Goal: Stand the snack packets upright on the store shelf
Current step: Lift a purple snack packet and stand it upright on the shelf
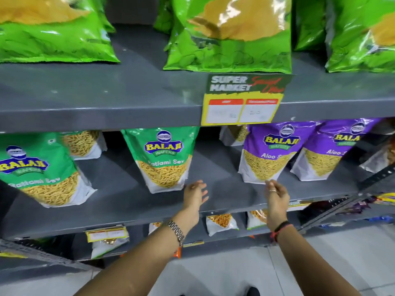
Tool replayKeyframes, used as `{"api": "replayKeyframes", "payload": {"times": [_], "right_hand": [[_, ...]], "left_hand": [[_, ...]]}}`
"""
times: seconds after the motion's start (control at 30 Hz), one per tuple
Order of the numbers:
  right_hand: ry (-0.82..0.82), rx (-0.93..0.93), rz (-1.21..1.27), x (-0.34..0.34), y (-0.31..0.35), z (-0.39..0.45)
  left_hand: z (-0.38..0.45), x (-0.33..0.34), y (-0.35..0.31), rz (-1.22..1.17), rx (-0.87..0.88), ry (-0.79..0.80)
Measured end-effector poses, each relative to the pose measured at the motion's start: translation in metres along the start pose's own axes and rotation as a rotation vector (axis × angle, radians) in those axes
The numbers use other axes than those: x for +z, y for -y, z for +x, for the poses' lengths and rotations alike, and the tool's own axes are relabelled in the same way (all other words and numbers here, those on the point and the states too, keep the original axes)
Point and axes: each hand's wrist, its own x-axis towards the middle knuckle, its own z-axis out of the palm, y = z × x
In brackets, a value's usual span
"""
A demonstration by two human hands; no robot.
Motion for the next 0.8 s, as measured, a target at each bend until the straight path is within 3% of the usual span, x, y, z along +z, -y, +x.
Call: {"api": "replayKeyframes", "payload": {"times": [0.13, 0.3, 0.47, 0.8], "right_hand": [[-0.022, 0.026, 0.045, -0.035, 0.023, 0.048], [0.196, 0.076, -0.032, -0.044, 0.032, 0.081], [0.41, 0.102, -0.048, -0.039, 0.019, 0.092], [0.609, 0.111, -0.084, -0.035, 0.034, 0.112]], "left_hand": [[0.014, 0.064, 0.003, 0.201, 0.035, 0.152], [0.03, 0.122, 0.019, 0.299, -0.026, 0.2], [0.03, 0.145, 0.037, 0.325, 0.067, 0.013], [0.018, 0.159, 0.052, 0.148, 0.17, -0.112]]}}
